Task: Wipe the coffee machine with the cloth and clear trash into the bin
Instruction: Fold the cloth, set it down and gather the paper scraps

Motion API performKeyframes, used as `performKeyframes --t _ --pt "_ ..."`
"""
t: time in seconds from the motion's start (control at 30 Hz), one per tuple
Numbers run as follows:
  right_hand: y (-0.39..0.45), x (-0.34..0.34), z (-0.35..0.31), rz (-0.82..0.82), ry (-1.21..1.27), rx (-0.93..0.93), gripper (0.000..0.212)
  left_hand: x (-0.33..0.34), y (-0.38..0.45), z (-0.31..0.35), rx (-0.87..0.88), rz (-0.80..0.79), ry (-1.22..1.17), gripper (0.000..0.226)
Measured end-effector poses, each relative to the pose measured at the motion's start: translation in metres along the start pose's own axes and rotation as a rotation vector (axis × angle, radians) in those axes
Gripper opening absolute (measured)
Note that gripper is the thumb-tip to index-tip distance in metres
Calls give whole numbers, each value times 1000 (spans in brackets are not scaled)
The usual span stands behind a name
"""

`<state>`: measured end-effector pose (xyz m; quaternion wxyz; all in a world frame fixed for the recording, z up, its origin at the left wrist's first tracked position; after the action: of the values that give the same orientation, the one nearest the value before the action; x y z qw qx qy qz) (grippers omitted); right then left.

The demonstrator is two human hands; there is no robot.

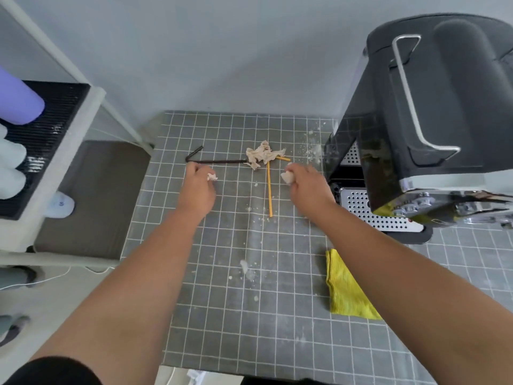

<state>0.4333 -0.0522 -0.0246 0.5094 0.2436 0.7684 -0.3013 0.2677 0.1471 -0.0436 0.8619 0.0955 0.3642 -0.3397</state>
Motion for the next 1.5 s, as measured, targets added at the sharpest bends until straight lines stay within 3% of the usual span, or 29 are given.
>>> performKeyframes --t 0.2,0.33,0.4,0.5,0.63,0.77,0.93,1.07,1.2,1.37,1.5 --pt "45 -8 -33 44 129 37 55 -9 24 15 -50 -11 -46 23" --pt "66 -1 -54 -55 97 -60 70 -9 35 19 -58 -27 109 43" --pt "74 9 -62 -118 -26 -97 73 -6 41 17 -31 -22 142 39" --pt "79 23 -66 -165 -239 -141 69 -2 47 13 29 1 81 20" --pt "86 30 -66 -127 -310 -150 63 6 53 4 53 -100 220 42" --pt "92 29 -65 -55 -315 -164 48 6 52 -9 21 -123 346 38" --pt "93 30 -57 -47 -138 -49 41 -3 45 -4 -19 -34 375 23" --pt "76 12 -47 135 223 49 28 -4 41 -1 37 -21 430 18" --pt "45 4 -31 243 503 159 23 -1 33 14 28 6 293 20" --pt "18 -4 -7 251 626 292 24 25 13 57 155 -92 145 31" --pt "-6 -12 0 162 604 287 21 54 -2 83 158 -187 111 31"
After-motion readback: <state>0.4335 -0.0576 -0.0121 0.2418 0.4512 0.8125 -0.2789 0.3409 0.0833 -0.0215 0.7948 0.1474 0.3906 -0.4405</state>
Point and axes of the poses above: each hand's wrist, its own y-axis towards the middle knuckle, its own x-axis out of the palm, z = x × y, the point moved 5 cm from there along y, towards the middle knuckle, and after that the axes turned 14 degrees about -y, right-handed, at the moved point
